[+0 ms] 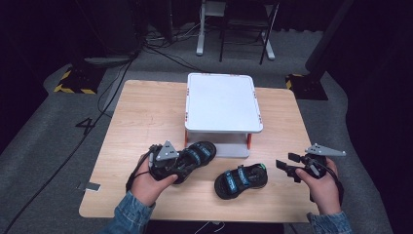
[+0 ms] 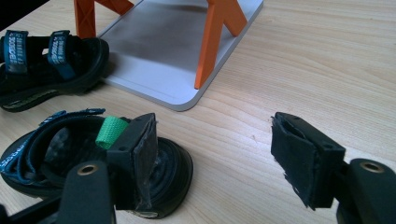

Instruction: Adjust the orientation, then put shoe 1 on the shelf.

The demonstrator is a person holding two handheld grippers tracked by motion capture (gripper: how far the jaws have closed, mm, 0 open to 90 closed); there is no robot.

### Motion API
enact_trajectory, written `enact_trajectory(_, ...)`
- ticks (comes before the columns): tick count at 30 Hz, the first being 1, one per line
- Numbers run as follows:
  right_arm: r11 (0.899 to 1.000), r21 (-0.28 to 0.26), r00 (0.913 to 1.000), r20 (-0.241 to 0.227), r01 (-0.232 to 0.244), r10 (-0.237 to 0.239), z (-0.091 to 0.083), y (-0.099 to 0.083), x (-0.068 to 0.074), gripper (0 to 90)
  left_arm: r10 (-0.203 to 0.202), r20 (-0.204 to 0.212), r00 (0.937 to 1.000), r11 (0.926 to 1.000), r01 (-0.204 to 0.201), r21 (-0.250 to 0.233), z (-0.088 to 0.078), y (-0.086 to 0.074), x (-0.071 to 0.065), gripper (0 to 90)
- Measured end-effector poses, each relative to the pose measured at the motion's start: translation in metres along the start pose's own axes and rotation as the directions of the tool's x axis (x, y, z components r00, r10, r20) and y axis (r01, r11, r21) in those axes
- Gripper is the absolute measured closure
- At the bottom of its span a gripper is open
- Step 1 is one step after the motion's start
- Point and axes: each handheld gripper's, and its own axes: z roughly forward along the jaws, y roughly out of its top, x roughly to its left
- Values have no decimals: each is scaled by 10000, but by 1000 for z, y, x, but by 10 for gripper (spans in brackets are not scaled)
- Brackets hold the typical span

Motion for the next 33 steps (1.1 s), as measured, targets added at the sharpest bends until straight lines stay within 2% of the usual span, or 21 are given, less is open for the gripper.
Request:
enact_trajectory(2, 10000, -16, 10000, -14, 11, -11, 0, 0, 0, 326, 385, -13, 9993, 9977, -384, 552, -6, -2, 7, 241)
enact_trajectory(5, 10000, 40, 10000, -24, 30, -30, 1, 1, 0, 325, 539, -57, 9985, 9931, -530, 1050, -13, -8, 15, 203)
enact_trajectory(7, 10000, 55, 10000, -39, 64, -64, 2, 2, 1, 325, 800, 72, 9968, 9840, -801, 1593, -13, -14, 18, 167)
enact_trajectory(9, 9999, 24, 9998, -103, 153, -153, 4, 4, 2, 325, 983, 284, 9948, 9772, -1019, 1865, -11, -18, 19, 183)
enact_trajectory(10, 9999, 53, 9998, -138, 161, -161, 5, 4, 3, 325, 1073, 440, 9932, 9735, -1140, 1982, -9, -21, 21, 198)
enact_trajectory(13, 9998, 98, 9997, -171, 175, -173, 7, 5, 3, 324, 940, 669, 9933, 9709, -1064, 2147, -6, -26, 25, 307)
enact_trajectory(16, 9998, 93, 9997, -171, 190, -189, 8, 5, 3, 324, 757, 967, 9924, 9685, -963, 2296, 0, -33, 27, 476)
enact_trajectory(18, 9997, 88, 9996, -197, 208, -206, 9, 6, 3, 323, 635, 1215, 9906, 9689, -903, 2304, 3, -35, 27, 628)
enact_trajectory(21, 9996, 91, 9993, -253, 275, -272, 10, 7, 5, 323, 542, 1509, 9871, 9709, -874, 2228, 8, -35, 24, 756)
enact_trajectory(25, 9996, 178, 9995, -232, 240, -236, 12, 6, 5, 323, 747, 1559, 9849, 9753, -1047, 1946, 17, -31, 17, 801)
enact_trajectory(29, 9995, 196, 9995, -193, 242, -238, 11, 4, 5, 323, 637, 1944, 9788, 9823, -959, 1611, 24, -23, 8, 809)
enact_trajectory(32, 9997, 184, 9997, -163, 190, -187, 8, 2, 4, 323, 465, 2145, 9756, 9816, -844, 1713, 32, -17, 4, 807)
enact_trajectory(33, 9997, 185, 9998, -111, 161, -159, 7, 1, 3, 323, 340, 2340, 9716, 9811, -771, 1777, 34, -16, 4, 807)
